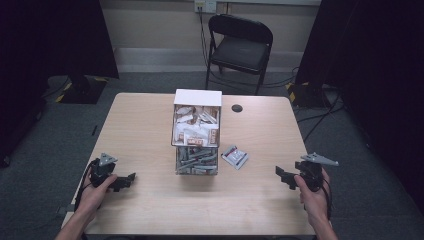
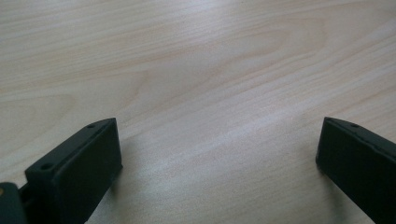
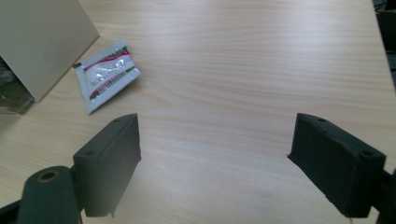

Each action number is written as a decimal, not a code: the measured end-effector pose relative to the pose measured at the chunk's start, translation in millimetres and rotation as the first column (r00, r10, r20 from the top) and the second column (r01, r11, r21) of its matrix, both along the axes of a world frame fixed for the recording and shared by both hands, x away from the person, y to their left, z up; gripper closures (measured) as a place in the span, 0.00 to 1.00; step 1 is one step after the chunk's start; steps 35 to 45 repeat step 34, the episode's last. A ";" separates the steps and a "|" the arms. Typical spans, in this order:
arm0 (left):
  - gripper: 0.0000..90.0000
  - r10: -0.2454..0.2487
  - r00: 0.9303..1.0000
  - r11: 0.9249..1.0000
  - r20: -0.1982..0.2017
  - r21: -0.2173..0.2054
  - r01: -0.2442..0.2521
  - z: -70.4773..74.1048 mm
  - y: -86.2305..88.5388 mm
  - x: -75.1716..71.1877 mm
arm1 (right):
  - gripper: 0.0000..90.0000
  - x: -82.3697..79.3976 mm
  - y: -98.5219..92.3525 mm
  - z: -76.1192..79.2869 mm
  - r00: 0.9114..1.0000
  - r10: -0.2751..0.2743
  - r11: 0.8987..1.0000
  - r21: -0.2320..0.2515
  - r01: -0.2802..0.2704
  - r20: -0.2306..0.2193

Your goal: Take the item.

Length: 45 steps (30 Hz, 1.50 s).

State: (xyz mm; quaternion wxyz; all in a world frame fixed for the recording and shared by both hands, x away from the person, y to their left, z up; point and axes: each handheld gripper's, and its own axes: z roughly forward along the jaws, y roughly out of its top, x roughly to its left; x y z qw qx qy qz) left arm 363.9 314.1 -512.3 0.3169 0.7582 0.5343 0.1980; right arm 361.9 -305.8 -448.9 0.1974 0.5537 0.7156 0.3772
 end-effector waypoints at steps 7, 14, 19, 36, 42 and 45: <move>0.00 0.000 1.000 1.000 0.000 0.000 0.000 0.0 0.0 0.0 | 0.17 -17.0 -16.0 -15.9 0.998 -0.035 0.999 -0.039 0.033 -0.061; 0.00 0.000 1.000 1.000 0.000 0.000 0.000 0.0 0.0 0.0 | 0.17 -26.3 -19.7 -29.6 0.991 -0.054 0.995 -0.095 0.043 -0.121; 0.00 0.000 1.000 1.000 0.000 0.000 0.000 0.0 0.0 0.0 | 0.16 -26.7 -15.3 -39.3 0.988 -0.070 0.986 -0.157 0.048 -0.139; 0.00 0.000 1.000 1.000 0.000 0.000 0.000 0.0 0.0 0.0 | 0.10 -30.4 -5.7 -49.8 0.992 -0.120 0.978 -0.175 0.110 -0.046; 0.00 0.000 1.000 1.000 0.000 0.000 0.000 0.0 0.0 0.0 | 0.10 -30.4 -5.7 -49.8 0.992 -0.120 0.978 -0.175 0.110 -0.046; 0.00 0.000 1.000 1.000 0.000 0.000 0.000 0.0 0.0 0.0 | 0.10 -30.4 -5.7 -49.8 0.992 -0.120 0.978 -0.175 0.110 -0.046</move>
